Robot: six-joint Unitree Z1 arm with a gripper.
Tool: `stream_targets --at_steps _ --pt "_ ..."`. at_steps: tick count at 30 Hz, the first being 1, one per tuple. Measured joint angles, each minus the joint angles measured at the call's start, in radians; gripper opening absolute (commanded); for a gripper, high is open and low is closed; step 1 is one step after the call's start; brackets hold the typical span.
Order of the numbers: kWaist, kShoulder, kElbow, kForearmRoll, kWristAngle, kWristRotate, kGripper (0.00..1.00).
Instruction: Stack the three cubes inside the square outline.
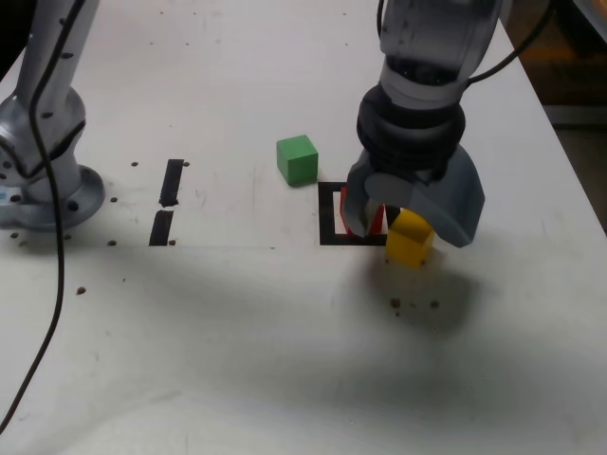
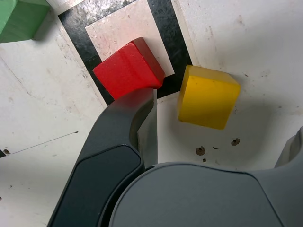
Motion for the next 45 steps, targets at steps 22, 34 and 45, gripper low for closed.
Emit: stream_targets --at_steps 22,34,45 --pt "-0.011 0.048 -0.040 -0.015 0.010 0.011 0.99" --pt "-0.011 0.071 -0.040 -0.023 0.008 0.015 0.99" --pt "-0.011 0.098 -0.040 -0.046 -0.012 0.015 0.93"
